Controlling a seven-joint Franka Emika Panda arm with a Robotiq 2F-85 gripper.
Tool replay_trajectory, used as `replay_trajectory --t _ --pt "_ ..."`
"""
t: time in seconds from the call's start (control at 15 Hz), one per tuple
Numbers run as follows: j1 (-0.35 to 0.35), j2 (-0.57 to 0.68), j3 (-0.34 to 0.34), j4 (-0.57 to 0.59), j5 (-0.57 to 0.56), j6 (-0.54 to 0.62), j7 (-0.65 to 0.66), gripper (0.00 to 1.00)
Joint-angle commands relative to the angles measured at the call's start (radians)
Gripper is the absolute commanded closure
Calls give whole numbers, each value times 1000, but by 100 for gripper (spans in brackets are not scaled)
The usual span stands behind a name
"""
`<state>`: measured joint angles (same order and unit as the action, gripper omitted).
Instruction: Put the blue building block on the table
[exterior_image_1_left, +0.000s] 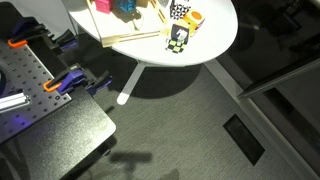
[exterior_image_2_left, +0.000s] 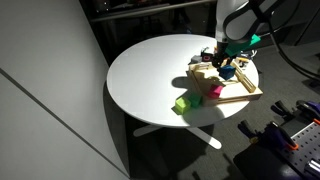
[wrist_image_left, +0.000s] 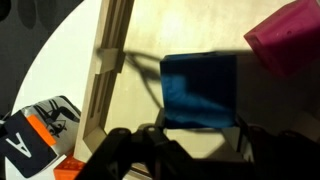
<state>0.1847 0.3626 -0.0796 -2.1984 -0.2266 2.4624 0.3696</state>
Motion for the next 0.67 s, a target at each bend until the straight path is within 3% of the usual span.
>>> replay_trajectory --t 0.0,0.6 --pt "-26 -76 -5 -61 -8 -35 -5 67" --pt "-133 -175 -37 -194 14 -34 -6 67"
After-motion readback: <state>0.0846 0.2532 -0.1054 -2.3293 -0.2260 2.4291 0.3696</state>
